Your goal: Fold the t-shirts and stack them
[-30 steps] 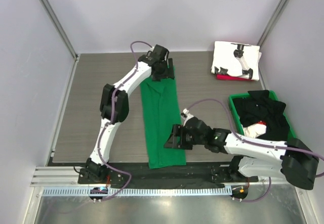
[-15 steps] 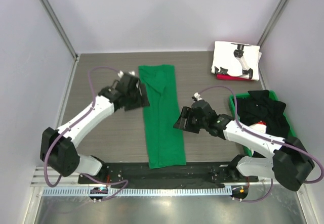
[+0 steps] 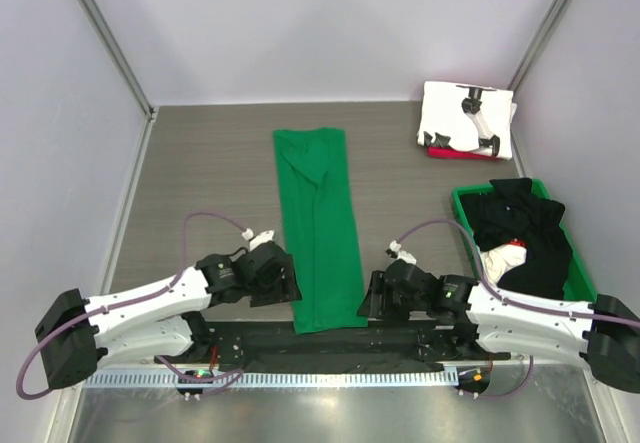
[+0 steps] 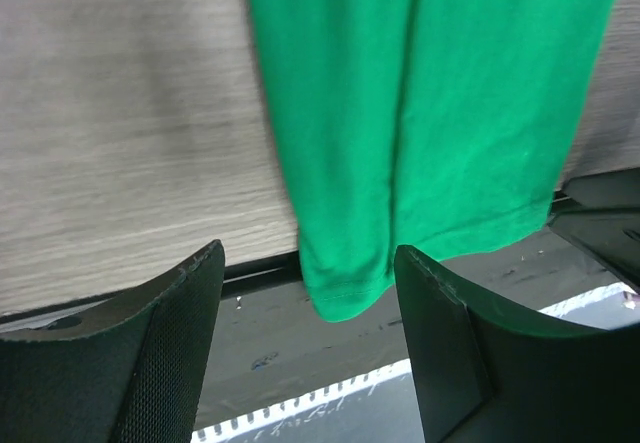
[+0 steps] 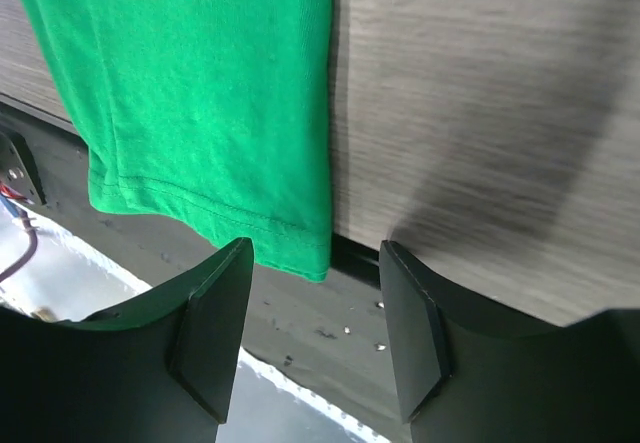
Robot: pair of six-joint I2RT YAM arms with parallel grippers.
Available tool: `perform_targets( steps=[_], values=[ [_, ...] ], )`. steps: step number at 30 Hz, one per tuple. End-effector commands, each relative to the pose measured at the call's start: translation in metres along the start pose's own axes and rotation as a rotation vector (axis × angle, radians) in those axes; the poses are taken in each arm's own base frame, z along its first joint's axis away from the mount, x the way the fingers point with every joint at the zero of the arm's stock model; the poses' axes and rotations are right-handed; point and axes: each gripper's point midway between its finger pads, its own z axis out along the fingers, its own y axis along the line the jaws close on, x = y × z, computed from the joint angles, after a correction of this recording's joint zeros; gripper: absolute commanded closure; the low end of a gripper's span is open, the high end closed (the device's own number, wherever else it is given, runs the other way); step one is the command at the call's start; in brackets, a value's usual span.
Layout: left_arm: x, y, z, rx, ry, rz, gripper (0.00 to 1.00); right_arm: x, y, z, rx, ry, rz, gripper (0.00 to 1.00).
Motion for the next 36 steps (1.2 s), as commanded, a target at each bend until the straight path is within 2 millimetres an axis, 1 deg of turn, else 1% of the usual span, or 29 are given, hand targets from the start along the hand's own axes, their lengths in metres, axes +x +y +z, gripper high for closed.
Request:
perform_targets(
  steps=[1, 2, 4, 6, 7, 10, 12, 14, 15, 17, 18, 20, 21, 22, 23, 24, 25, 26, 27, 28, 29, 30, 32, 33, 34, 35, 36],
  values=[
    [0.004, -0.005, 0.007, 0.046, -0.027, -0.104, 0.31, -0.002, 0.005, 0.004, 0.008, -0.034, 0.055, 0.41],
    [0.011, 0.002, 0.011, 0.037, -0.012, -0.108, 0.32, 0.0, 0.004, 0.007, 0.017, -0.029, 0.056, 0.41],
    [0.017, 0.001, 0.011, 0.056, -0.002, -0.124, 0.33, 0.002, 0.007, 0.009, 0.006, -0.026, 0.057, 0.44],
    [0.024, 0.006, 0.013, 0.055, 0.007, -0.135, 0.34, 0.003, 0.008, 0.01, -0.001, -0.026, 0.061, 0.47],
    [0.027, 0.003, 0.011, 0.076, 0.006, -0.133, 0.35, 0.005, 0.005, 0.011, 0.003, -0.024, 0.063, 0.51],
    [0.036, 0.003, 0.013, 0.087, 0.017, -0.148, 0.39, 0.005, 0.002, 0.013, 0.001, -0.032, 0.071, 0.58],
    [0.043, 0.003, 0.015, 0.088, 0.028, -0.154, 0.41, 0.005, 0.002, 0.013, -0.001, -0.036, 0.071, 0.6],
    [0.051, 0.008, 0.021, 0.083, 0.039, -0.155, 0.43, 0.005, 0.002, 0.014, -0.004, -0.036, 0.07, 0.63],
    [0.052, 0.002, 0.022, 0.109, 0.037, -0.174, 0.43, 0.004, 0.002, 0.014, -0.005, -0.039, 0.073, 0.63],
    [0.061, 0.005, 0.026, 0.109, 0.054, -0.172, 0.45, 0.004, 0.001, 0.014, -0.009, -0.042, 0.073, 0.67],
    [0.064, 0.003, 0.027, 0.115, 0.06, -0.176, 0.46, 0.004, 0.001, 0.014, -0.011, -0.044, 0.073, 0.68],
    [0.067, 0.005, 0.029, 0.102, 0.062, -0.173, 0.48, 0.003, 0.003, 0.013, -0.024, -0.052, 0.076, 0.71],
    [0.069, 0.004, 0.029, 0.102, 0.057, -0.173, 0.49, 0.004, 0.001, 0.014, -0.022, -0.05, 0.075, 0.72],
    [0.07, 0.004, 0.03, 0.102, 0.055, -0.173, 0.49, 0.004, 0.001, 0.014, -0.023, -0.052, 0.077, 0.75],
    [0.071, 0.005, 0.032, 0.094, 0.054, -0.175, 0.53, 0.003, 0.002, 0.013, -0.033, -0.055, 0.076, 0.76],
    [0.07, 0.001, 0.032, 0.111, 0.049, -0.18, 0.55, 0.003, 0.002, 0.014, -0.034, -0.056, 0.074, 0.78],
    [0.07, -0.001, 0.033, 0.117, 0.047, -0.181, 0.57, 0.003, 0.002, 0.013, -0.037, -0.057, 0.073, 0.82],
    [0.069, -0.003, 0.034, 0.121, 0.042, -0.179, 0.68, 0.002, 0.002, 0.014, -0.039, -0.061, 0.072, 0.84],
    [0.069, -0.006, 0.035, 0.121, 0.04, -0.176, 0.73, 0.002, 0.004, 0.013, -0.045, -0.063, 0.072, 0.87],
    [0.067, -0.01, 0.035, 0.117, 0.035, -0.172, 0.87, 0.001, 0.005, 0.012, -0.048, -0.068, 0.066, 0.92],
    [0.066, -0.009, 0.035, 0.117, 0.033, -0.169, 0.95, 0.0, 0.005, 0.012, -0.047, -0.069, 0.066, 0.95],
    [0.063, -0.016, 0.032, 0.125, 0.029, -0.168, 1.0, -0.001, 0.007, 0.011, -0.056, -0.075, 0.069, 0.98],
    [0.058, -0.021, 0.028, 0.132, 0.008, -0.155, 1.0, -0.003, 0.008, 0.008, -0.059, -0.083, 0.075, 0.99],
    [0.057, -0.012, 0.026, 0.09, 0.001, -0.144, 1.0, -0.004, 0.008, 0.006, -0.058, -0.09, 0.08, 0.99],
    [0.05, -0.018, 0.017, 0.104, -0.019, -0.151, 1.0, -0.007, 0.013, 0.002, -0.074, -0.101, 0.084, 0.99],
    [0.043, -0.015, 0.013, 0.087, -0.052, -0.152, 1.0, -0.007, 0.011, 0.0, -0.062, -0.098, 0.085, 0.99],
    [0.043, -0.003, 0.011, 0.037, -0.059, -0.14, 1.0, -0.009, 0.015, -0.002, -0.069, -0.104, 0.086, 0.99]
  ],
)
